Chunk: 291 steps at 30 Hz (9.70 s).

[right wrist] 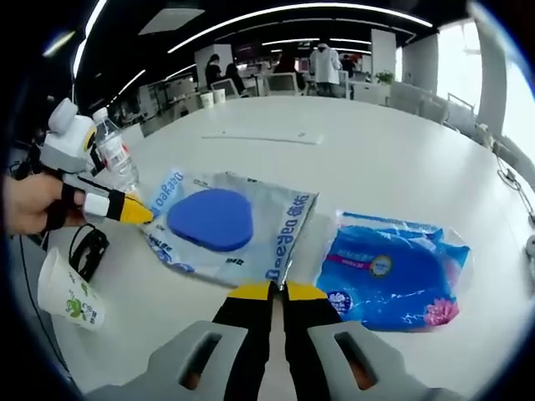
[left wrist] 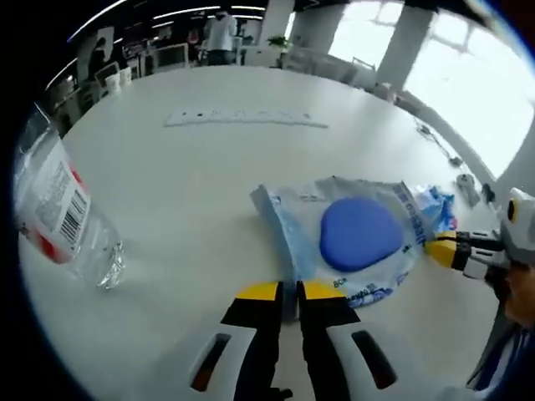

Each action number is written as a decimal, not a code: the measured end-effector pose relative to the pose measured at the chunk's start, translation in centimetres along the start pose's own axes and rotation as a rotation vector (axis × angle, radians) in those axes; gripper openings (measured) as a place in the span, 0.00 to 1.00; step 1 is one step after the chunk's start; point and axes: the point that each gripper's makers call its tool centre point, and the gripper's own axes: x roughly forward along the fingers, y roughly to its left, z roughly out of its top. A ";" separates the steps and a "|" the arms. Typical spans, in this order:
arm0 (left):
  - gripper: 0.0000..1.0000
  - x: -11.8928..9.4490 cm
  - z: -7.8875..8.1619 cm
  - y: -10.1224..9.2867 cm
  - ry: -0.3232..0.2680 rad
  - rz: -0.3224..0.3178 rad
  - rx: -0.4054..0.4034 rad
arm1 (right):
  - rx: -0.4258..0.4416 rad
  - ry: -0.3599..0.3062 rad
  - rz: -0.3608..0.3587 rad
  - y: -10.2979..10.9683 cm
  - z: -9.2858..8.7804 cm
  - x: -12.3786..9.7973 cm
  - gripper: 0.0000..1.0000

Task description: Arrange the tabletop items into an orderly group along one side of the table until the central work area is clear of visible clutter.

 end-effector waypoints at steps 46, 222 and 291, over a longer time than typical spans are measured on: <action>0.55 -10.4 0.7 1.6 -0.224 -0.104 -0.001 | -0.018 -0.093 0.124 6.7 3.0 -6.9 0.42; 0.34 -6.5 4.4 5.7 -0.285 -0.021 0.256 | -0.623 -0.205 0.564 20.2 10.8 6.6 0.15; 0.59 -7.5 0.9 5.8 -0.247 -0.042 0.178 | -0.551 -0.112 0.498 19.3 9.3 4.0 0.33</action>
